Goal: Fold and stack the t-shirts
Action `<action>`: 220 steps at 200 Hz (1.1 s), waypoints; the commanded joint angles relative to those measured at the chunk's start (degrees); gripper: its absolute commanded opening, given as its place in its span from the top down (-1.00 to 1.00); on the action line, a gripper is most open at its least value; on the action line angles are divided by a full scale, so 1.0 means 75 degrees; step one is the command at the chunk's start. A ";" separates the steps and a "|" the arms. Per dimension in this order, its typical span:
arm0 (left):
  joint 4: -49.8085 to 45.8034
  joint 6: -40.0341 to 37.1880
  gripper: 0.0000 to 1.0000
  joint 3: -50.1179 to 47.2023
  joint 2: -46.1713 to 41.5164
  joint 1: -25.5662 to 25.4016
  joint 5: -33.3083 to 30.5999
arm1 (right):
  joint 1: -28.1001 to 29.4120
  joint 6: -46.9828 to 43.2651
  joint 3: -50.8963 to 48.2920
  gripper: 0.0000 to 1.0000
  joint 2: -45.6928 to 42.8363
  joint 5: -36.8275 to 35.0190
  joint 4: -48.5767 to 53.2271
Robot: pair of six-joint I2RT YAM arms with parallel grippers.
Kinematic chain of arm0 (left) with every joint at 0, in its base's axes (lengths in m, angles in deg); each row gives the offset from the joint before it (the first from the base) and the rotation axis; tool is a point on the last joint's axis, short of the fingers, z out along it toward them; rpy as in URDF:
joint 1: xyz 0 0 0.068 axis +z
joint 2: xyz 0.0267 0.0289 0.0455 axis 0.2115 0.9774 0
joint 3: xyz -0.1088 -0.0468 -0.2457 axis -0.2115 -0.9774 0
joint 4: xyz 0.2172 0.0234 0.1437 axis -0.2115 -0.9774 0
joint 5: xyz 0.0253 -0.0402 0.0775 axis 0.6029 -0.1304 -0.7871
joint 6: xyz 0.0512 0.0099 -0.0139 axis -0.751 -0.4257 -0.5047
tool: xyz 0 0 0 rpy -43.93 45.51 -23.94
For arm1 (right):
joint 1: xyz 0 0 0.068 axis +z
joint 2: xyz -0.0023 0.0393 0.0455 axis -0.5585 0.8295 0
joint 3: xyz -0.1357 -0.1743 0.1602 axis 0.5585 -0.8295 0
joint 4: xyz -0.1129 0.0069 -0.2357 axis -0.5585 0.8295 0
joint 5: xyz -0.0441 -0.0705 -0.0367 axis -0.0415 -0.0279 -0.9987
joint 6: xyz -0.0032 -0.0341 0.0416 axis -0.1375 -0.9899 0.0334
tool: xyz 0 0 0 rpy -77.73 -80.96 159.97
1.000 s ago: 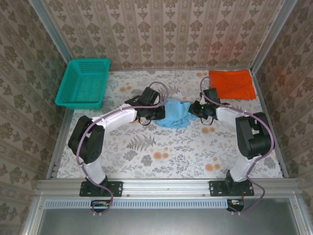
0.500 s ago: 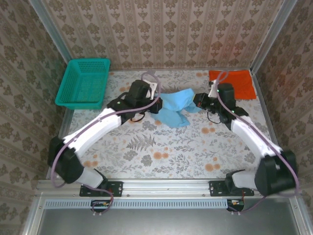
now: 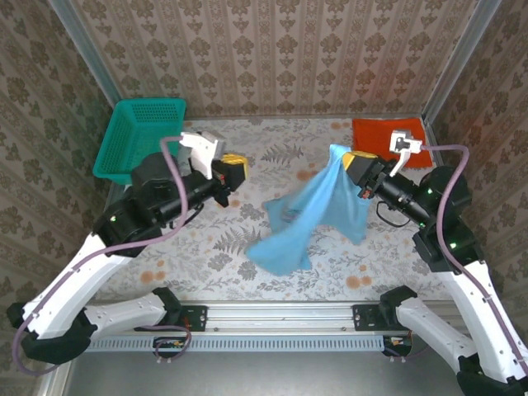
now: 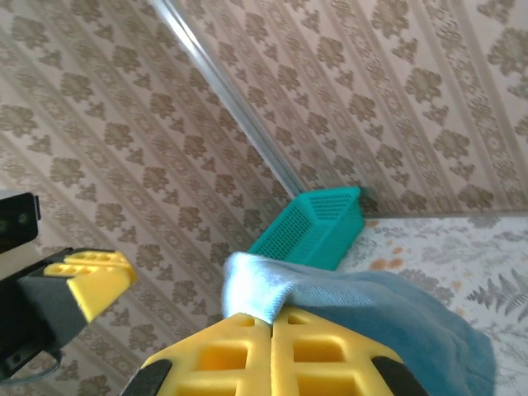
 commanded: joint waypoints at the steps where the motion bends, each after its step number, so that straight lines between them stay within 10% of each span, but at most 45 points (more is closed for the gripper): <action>1: -0.0355 -0.0175 0.94 0.0210 0.0214 -0.0002 -0.0753 | 0.0052 -0.0323 0.0385 1.00 0.0521 -0.0652 0.0499; 36: -0.0744 0.0053 0.39 0.0287 0.1159 0.0243 -0.0442 | 0.0053 -0.0693 0.0702 1.00 0.1699 -0.1352 0.1160; 94: 0.0829 0.0652 -0.22 -0.1884 0.2989 -0.0177 0.2615 | -0.0008 -0.1104 0.0576 1.00 0.2149 -0.2221 0.1669; 220: 0.2368 0.3873 -0.27 -0.1546 0.6585 -0.0739 0.1164 | -0.0799 -0.1416 -0.0258 1.00 0.0861 -0.3963 0.2791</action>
